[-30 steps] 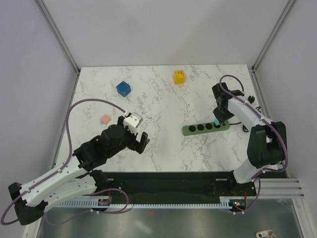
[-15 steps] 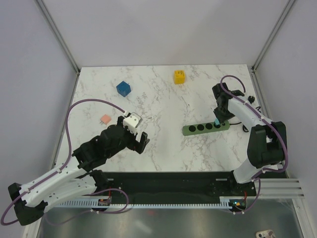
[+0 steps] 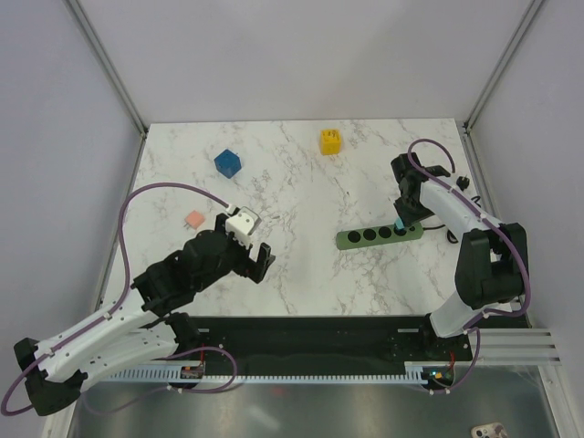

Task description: Insert the plug

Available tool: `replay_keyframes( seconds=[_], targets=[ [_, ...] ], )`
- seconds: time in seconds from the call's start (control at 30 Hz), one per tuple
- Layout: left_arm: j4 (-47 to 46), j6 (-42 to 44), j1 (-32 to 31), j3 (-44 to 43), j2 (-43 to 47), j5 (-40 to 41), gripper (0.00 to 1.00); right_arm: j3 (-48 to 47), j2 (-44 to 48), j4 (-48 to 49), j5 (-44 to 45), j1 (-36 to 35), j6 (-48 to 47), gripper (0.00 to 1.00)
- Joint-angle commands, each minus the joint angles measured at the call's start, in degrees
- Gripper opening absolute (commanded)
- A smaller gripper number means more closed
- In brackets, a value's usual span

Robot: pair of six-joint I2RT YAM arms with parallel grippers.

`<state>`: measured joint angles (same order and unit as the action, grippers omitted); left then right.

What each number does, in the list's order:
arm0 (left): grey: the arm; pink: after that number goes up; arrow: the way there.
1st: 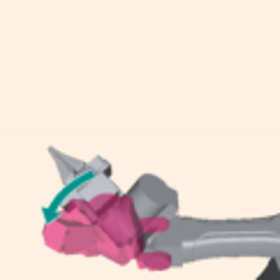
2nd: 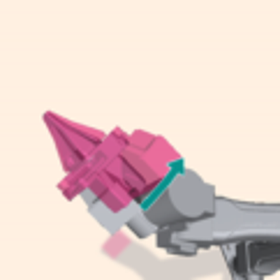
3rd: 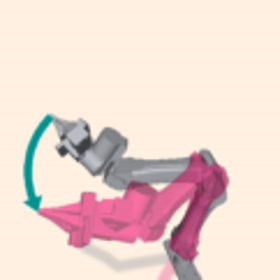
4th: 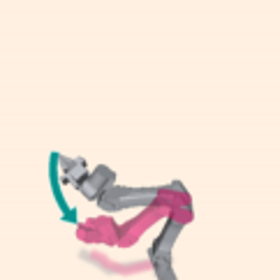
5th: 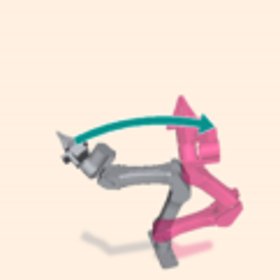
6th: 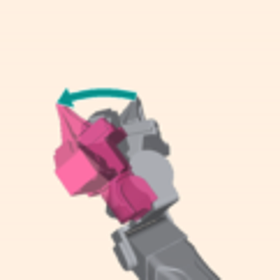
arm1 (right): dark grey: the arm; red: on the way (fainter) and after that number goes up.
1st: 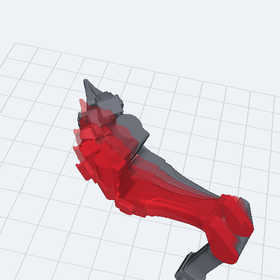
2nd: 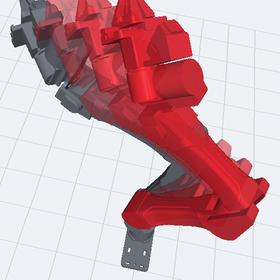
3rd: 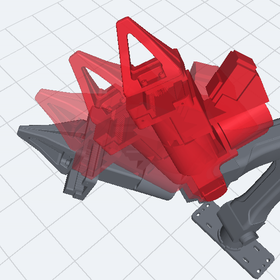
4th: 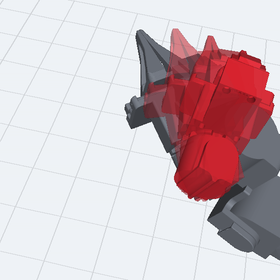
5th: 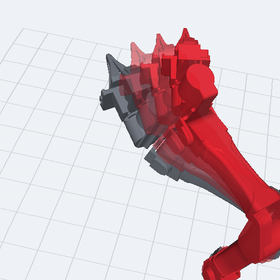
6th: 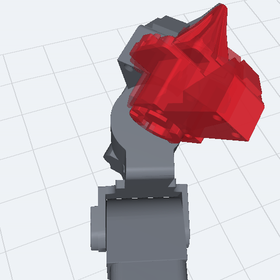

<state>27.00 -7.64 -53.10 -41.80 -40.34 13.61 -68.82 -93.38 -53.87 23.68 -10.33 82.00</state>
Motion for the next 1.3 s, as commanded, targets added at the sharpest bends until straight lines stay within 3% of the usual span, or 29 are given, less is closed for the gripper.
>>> replay_keyframes(
  seconds=[0.0,0.63,1.27],
  targets=[
    [-1.2,-0.8,0.1,0.4,0.9,0.6,0.99,1.8,-3.5,-1.4,3.5,1.0,2.5,0.0],
    [-1.0,-1.2,0.1,0.7,2.2,0.3,0.99,3.0,-7.5,-2.9,1.6,1.1,6.2,0.0],
    [-1.1,-0.8,0.1,1.1,4.6,1.3,0.99,10.4,-14.1,3.9,-3.1,-3.2,11.0,0.0]
  ],
)
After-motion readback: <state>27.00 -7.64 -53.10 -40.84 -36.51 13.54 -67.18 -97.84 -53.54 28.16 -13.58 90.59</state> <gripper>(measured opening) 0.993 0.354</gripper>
